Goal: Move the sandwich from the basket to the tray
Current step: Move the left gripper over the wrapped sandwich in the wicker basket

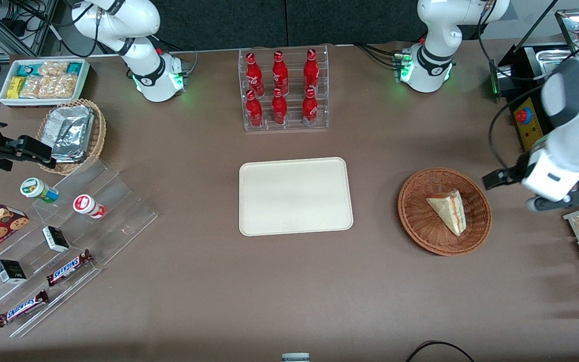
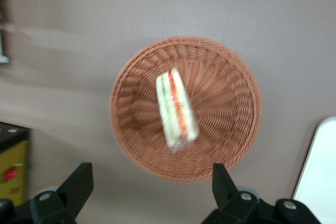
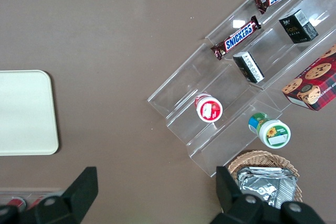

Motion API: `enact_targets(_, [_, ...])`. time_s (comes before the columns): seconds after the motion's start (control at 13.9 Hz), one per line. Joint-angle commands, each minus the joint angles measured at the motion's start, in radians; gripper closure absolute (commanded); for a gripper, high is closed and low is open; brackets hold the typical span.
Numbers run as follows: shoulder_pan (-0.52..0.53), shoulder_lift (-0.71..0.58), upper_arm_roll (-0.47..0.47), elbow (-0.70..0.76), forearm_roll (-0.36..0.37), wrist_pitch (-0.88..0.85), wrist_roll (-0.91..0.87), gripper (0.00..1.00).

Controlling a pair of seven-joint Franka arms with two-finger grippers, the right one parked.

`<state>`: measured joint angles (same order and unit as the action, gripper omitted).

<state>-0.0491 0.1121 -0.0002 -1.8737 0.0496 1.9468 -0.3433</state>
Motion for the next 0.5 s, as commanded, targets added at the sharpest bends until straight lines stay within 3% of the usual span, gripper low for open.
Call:
enact_targets(0.0, [0.002,-0.026,-0.015,-0.151,0.015,0.189,-0.199,0.00])
enact_targets(0.43, [0.002,0.021,-0.017,-0.331,0.001,0.487,-0.266,0.00])
